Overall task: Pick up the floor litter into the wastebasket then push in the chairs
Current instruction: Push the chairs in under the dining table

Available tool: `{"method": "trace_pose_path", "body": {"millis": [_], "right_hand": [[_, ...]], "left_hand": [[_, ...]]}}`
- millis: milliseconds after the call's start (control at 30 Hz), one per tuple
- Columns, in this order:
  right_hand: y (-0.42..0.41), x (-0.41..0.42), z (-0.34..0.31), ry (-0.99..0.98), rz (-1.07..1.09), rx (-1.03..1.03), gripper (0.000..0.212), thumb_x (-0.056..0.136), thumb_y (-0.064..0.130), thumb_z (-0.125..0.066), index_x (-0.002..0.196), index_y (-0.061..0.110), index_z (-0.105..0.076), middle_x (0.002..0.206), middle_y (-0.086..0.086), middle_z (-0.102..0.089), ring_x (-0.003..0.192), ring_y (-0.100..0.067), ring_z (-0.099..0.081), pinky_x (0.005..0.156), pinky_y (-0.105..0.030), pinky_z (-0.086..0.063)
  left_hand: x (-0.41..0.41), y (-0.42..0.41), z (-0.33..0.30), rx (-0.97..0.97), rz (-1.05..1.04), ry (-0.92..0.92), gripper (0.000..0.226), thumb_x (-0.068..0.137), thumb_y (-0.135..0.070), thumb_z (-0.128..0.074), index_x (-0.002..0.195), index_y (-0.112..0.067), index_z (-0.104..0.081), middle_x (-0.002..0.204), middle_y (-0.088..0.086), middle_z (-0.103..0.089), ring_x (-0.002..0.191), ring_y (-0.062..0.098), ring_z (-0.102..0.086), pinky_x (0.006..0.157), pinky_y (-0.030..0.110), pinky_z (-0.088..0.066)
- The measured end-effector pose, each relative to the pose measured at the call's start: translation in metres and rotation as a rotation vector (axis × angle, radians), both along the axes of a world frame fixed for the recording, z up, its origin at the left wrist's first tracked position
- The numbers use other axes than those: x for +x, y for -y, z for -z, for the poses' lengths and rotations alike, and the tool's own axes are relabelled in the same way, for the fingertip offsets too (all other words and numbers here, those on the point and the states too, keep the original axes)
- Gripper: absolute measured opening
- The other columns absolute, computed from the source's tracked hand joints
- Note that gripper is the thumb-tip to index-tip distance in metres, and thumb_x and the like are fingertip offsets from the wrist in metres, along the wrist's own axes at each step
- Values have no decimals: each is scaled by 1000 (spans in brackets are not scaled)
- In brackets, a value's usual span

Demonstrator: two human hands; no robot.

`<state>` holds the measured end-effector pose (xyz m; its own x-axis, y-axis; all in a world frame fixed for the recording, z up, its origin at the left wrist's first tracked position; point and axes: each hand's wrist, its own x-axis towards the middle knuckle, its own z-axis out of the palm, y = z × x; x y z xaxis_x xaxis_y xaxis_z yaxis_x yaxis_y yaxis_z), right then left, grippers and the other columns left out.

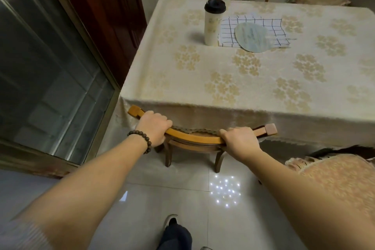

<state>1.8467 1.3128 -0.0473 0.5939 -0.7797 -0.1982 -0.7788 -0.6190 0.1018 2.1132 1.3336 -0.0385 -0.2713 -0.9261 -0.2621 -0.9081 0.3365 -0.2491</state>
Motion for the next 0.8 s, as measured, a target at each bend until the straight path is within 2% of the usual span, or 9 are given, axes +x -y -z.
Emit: {"method": "trace_pose_path", "body": {"millis": [100, 167, 233, 300, 333, 400, 467, 600, 800], "right_hand": [[13, 5, 1, 16, 10, -10, 9, 92, 31, -53, 92, 21, -52, 78, 3, -56, 66, -17, -53, 58, -28, -39], [17, 7, 4, 27, 34, -19, 10, 90, 31, -55, 92, 22, -52, 83, 2, -60, 74, -18, -55, 68, -29, -42], [17, 8, 10, 35, 75, -65, 17, 84, 28, -63, 98, 21, -54, 92, -1, -62, 88, -23, -57, 92, -39, -43], [10, 7, 16, 34, 145, -142, 40, 73, 28, -74, 107, 18, -54, 102, -7, -61, 100, -30, -55, 102, -53, -34], [5, 6, 18, 57, 191, -169, 53, 68, 31, -79, 113, 17, -53, 106, -10, -60, 104, -32, -54, 101, -56, -33], [-3, 3, 24, 107, 240, -188, 68, 61, 38, -83, 117, 15, -52, 110, -12, -60, 103, -35, -54, 98, -57, -35], [-6, -1, 29, 155, 225, -216, 57, 68, 42, -78, 113, 15, -54, 104, -9, -61, 97, -33, -55, 97, -55, -35], [1, -7, 33, 263, 186, -260, 35, 76, 34, -74, 103, 19, -58, 99, -2, -62, 94, -29, -55, 100, -49, -29], [32, -33, 24, 252, 205, -200, 53, 70, 33, -78, 119, 21, -58, 114, -2, -64, 109, -29, -54, 101, -53, -30]], "left_hand": [[5, 16, 1, -2, 9, -2, 16, 86, -38, -55, 95, -25, -52, 96, -3, -59, 95, 20, -56, 78, 35, -39], [6, 22, 4, -13, 7, -19, 21, 85, -39, -56, 100, -25, -53, 101, -2, -58, 99, 21, -54, 81, 36, -39], [8, 24, 9, -29, 1, -60, 41, 83, -45, -58, 119, -27, -50, 120, 0, -55, 113, 21, -49, 92, 38, -39], [9, 21, 13, -37, -22, -103, 74, 79, -63, -55, 141, -29, -33, 145, 2, -40, 133, 23, -34, 107, 41, -30], [8, 19, 13, -42, -39, -117, 87, 76, -73, -49, 147, -29, -24, 151, 2, -31, 138, 23, -27, 111, 43, -25], [5, 17, 14, -44, -81, -140, 96, 73, -82, -39, 149, -29, -17, 155, 1, -24, 142, 23, -21, 114, 43, -19], [1, 17, 14, -41, -103, -127, 93, 75, -80, -36, 149, -26, -19, 156, 2, -25, 142, 23, -22, 114, 43, -19], [-3, 16, 16, -69, -114, -115, 91, 77, -78, -35, 148, -23, -22, 154, 3, -29, 141, 24, -27, 114, 44, -20], [-33, 29, 21, -145, -123, -175, 90, 75, -80, -35, 143, -21, -35, 150, 3, -37, 141, 25, -25, 114, 49, -16]]}}
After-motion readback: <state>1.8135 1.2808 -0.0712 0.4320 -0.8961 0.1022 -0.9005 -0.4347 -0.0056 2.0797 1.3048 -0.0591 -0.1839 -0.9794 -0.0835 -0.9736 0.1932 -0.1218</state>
